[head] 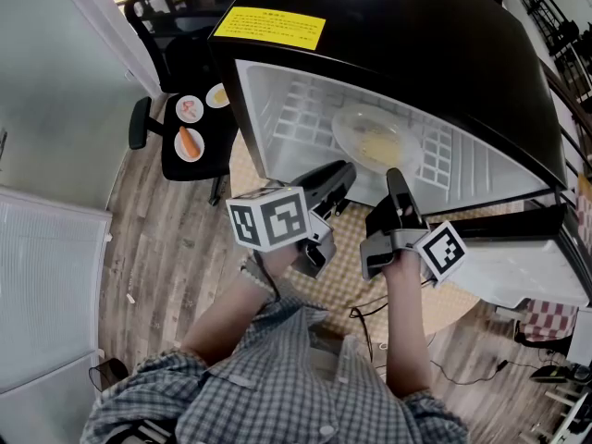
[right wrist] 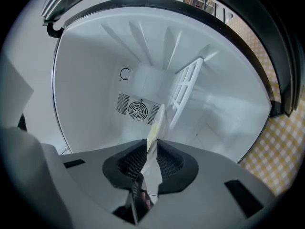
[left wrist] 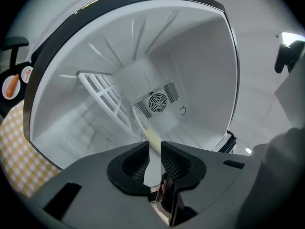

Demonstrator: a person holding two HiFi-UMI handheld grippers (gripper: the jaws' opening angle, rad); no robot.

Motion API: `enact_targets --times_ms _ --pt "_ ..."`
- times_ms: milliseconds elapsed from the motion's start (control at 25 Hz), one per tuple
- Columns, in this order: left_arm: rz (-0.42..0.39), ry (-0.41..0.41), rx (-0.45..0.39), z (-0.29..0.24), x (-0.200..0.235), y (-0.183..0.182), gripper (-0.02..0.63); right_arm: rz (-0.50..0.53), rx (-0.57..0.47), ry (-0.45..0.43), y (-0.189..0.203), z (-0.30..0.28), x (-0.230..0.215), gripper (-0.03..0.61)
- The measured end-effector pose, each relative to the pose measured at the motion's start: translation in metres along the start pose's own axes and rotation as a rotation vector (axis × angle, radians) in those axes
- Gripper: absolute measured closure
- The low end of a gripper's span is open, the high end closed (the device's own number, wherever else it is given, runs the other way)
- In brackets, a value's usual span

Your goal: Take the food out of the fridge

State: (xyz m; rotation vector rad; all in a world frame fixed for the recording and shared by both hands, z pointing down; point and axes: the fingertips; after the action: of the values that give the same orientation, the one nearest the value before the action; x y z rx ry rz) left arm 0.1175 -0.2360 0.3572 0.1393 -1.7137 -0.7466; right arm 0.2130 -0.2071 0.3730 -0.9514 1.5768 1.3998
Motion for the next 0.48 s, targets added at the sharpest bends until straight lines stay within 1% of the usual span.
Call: enact_targets --times_ms 40,240,360,480 --pt "0.007 0.003 -0.002 -0.0006 -0.0001 -0.0002 0.543 -0.002 0.0 -0.002 -0.0002 0.0 0.0007 0.526" --pt "0.038 0.013 -0.015 -0.0043 0.0021 -0.0033 0.534 -0.014 0.008 -0.017 0.0007 0.0011 0.002 0.532" --pt "0.042 0.006 -0.016 -0.0067 0.0049 -0.0042 0.534 -0.014 0.015 -0.025 0.0028 0.0024 0.0029 0.532" --pt "0.068 0.003 -0.019 -0.009 0.0084 -0.0038 0.532 -0.01 0.019 -0.031 0.0039 0.0036 0.0048 0.535"
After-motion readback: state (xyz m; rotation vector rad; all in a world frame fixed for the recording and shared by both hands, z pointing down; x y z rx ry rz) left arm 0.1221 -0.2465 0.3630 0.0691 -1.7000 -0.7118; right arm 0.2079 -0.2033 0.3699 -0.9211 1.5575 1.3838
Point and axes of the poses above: the fingertips, and each gripper's own axes: z backward along the fingers, x to its left, y out of its underside, and after that the axes turned 3 degrees about z, right-handed
